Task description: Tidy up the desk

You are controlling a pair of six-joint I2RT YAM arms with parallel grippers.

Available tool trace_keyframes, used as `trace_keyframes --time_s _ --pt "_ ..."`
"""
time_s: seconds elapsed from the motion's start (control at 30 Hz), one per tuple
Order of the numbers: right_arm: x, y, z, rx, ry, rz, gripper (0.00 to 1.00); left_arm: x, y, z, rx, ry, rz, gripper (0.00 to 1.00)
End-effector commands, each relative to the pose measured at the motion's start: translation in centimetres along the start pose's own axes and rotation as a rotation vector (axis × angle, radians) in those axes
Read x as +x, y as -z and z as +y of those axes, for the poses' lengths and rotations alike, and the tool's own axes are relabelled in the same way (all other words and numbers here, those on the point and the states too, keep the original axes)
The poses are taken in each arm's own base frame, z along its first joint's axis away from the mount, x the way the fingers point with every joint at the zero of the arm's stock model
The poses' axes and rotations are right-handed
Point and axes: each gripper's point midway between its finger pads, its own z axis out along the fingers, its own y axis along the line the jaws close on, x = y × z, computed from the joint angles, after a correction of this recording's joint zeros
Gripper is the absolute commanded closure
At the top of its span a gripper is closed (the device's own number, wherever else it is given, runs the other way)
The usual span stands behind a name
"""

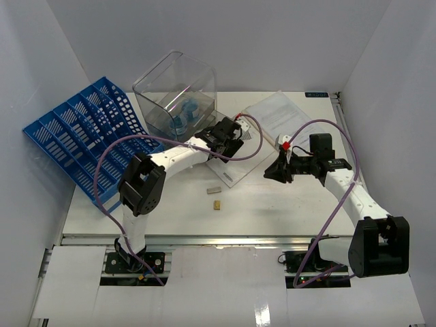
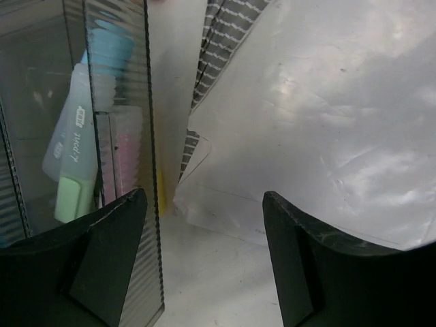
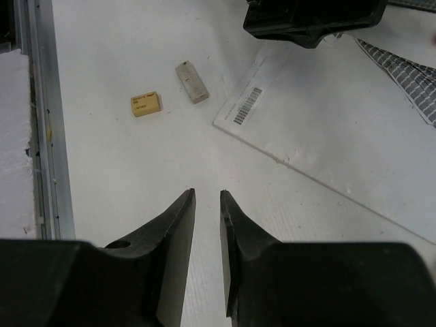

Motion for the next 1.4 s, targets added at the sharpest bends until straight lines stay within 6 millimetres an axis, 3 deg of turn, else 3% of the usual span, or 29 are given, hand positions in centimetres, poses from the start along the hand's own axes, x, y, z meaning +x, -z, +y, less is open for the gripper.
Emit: trace_keyframes --time_s 0.0,0.17,0.43,0.67,0.87,1.07,1.13,1.37 --pt "-1.0 0.4 0.4 -0.012 0.025 -0.05 0.73 -0.8 0.1 4.3 -0.14 0.005 0.005 0.11" --pt "-0.8 0.6 0.3 -0.005 0.024 -0.056 0.72 0.0 -0.7 5.5 -0.146 0.021 0.027 0.1" --pt "-0.8 0.6 0.2 -0.004 0.021 -0.058 0.72 -0.8 0.9 2.1 0.03 0.037 -0.037 0.16" --pt "-0.5 0.5 0.2 -0.006 0.013 -0.055 0.72 0.1 1.8 1.9 0.031 0.045 -0.057 0.17" --pt "-0.3 0.4 0.2 -0.007 0.009 -0.052 0.72 2.3 -0.4 3.7 -0.125 -0.006 0.024 0.21" --pt "-0.2 0.4 0.0 -0.001 0.01 -0.049 0.72 1.8 -1.9 4.3 -0.196 0.027 0.036 0.47" --pt "-0.1 0.4 0.0 -0.001 0.009 -0.047 0.72 1.7 -2.3 4.4 -0.205 0.031 0.038 0.52" --pt "-0.1 0.3 -0.1 0.0 0.01 -0.046 0.72 2.5 -3.9 5.0 -0.258 -0.02 0.077 0.53"
